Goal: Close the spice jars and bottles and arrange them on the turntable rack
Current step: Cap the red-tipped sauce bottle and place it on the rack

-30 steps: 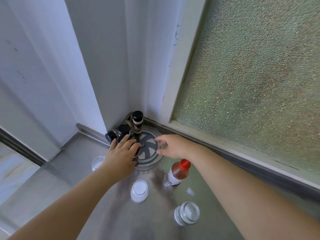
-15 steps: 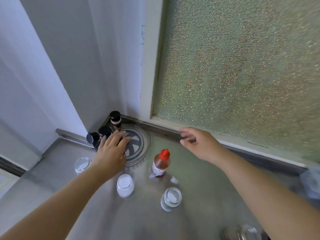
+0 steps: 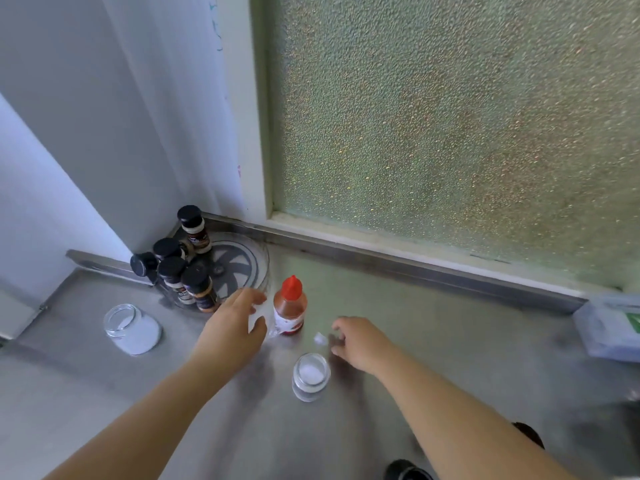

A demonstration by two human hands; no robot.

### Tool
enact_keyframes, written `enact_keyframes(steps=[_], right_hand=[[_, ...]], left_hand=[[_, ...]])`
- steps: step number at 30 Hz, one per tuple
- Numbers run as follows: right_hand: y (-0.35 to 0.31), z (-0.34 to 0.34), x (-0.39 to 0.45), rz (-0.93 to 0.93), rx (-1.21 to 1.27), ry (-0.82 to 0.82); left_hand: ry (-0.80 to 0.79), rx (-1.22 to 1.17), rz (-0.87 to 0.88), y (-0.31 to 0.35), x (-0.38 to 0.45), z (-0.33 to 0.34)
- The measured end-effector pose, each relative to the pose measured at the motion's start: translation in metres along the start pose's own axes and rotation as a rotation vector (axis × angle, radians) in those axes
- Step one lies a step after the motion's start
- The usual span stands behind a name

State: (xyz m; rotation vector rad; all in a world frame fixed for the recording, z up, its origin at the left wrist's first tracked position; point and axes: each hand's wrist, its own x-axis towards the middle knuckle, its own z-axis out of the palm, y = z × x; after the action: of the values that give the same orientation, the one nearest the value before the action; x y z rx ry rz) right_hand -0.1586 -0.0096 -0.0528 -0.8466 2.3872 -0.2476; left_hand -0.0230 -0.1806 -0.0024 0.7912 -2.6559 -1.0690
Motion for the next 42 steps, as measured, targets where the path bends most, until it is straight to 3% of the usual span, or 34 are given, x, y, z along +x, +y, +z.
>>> enact_keyframes(steps=[9,19,24,28,35,42], right_hand=[[-0.024,0.024,0.023,-0.069,-0.008,0.114],[-0.027,-0.073,-0.034,-0.203,0.316,0.328],[-0.042,-0.114,-0.075,-0.326,0.431,0.427],[-0.054,-0.155,-0.109,-0.452,0.439,0.485],[-0.059,-0.198,-0.149,-0.544,0.117,0.490],[-0.061,-0.204,-0.179,-0.592,0.012,0.446]], left_hand=[[-0.090,-0.058,-0.102,-0.006,0.005,0.013],[-0.120,-0.299,-0.144,0.010,0.038,0.051],[-0.107,-0.227,0.198,0.030,0.019,0.044],[0.020,-0.112,0.396,0.054,0.006,0.023],[0.073,0.006,0.515,0.094,-0.012,-0.015],[0.058,0.077,0.547,0.125,-0.037,-0.029]])
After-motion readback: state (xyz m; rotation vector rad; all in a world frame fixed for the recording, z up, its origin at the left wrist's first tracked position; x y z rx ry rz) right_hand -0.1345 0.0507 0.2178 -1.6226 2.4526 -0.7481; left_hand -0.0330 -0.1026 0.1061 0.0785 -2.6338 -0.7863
